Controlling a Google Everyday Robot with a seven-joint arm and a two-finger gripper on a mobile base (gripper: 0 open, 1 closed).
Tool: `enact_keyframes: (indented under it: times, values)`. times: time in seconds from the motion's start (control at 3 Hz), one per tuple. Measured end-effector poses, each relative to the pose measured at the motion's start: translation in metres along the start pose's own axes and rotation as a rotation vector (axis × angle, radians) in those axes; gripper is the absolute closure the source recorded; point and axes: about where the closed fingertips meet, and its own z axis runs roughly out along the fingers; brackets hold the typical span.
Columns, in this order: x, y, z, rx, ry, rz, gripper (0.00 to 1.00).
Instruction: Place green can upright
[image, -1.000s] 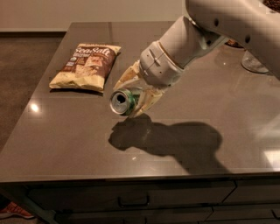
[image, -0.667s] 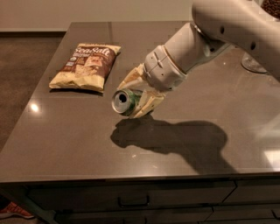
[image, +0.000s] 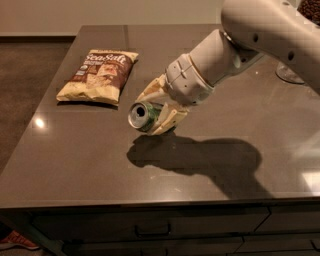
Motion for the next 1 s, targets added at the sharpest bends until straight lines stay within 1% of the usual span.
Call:
enact_keyframes:
  times: [0.33,0.67,1.0]
  values:
    - [0.000,-0.005,-0.008,0.045,-0.108,0.079,1.00]
    - [0.003,-0.015,-0.020,0.078,-0.201,0.162,1.00]
    - [0.007,-0.022,-0.030,0.114,-0.280,0.241,1.00]
